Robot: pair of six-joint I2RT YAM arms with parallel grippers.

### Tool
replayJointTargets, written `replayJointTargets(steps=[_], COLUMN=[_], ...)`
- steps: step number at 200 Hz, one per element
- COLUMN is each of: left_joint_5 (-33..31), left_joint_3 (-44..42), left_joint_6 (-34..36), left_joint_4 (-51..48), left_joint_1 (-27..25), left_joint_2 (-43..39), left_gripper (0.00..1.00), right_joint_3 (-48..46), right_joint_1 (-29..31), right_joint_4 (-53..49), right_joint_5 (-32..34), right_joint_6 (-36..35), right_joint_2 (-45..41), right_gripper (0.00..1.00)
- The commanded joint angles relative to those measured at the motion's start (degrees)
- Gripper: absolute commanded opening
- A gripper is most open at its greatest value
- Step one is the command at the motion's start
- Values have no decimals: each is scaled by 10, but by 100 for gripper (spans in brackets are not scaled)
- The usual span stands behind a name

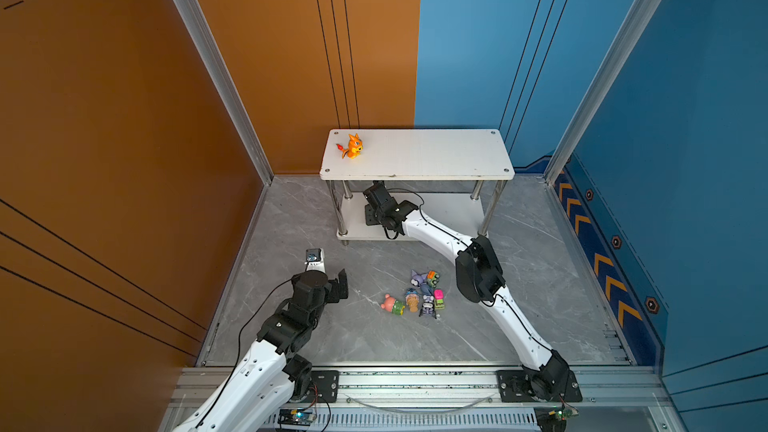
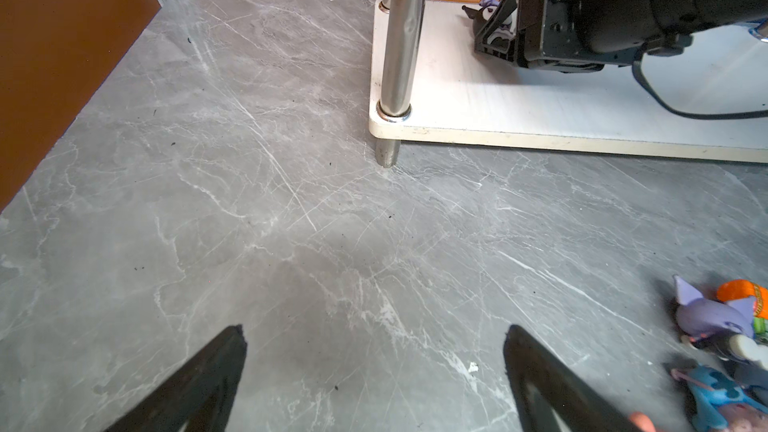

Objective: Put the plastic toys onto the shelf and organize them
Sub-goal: 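Lift the Kuromi figure with the right gripper and pull it back toward the pile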

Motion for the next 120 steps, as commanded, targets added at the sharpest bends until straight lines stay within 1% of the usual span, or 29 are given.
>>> replayJointTargets(steps=[1, 32, 54, 77, 83, 105, 120], left_joint_5=[12, 16, 18, 21, 23, 28, 31], left_joint_3=[-8, -8, -7, -5, -4, 1, 3], left_joint_6=[-5, -5, -6, -5, -5, -7, -8], left_joint_4=[13, 13, 13, 34, 35, 35, 38], left_joint_1=[7, 7, 7, 8, 7, 8, 8], left_joint_2=[1, 4, 10, 16, 17, 21, 26], left_gripper=[98, 98, 98, 98, 98, 98, 98], right_joint_3=[-41, -141, -242, -388, -425, -562, -654], right_joint_1=[-1, -2, 1, 4, 5, 7, 8], right_joint_4=[3, 37, 61, 76, 73, 49, 14], right_joint_5=[-4, 2, 7, 23, 29, 49, 69], right_joint_6=[-21, -33, -42, -51, -52, -41, -25], right_joint_2=[-22, -90, -169, -274, -315, -439, -525], right_gripper=[31, 26, 25, 25, 25, 26, 26])
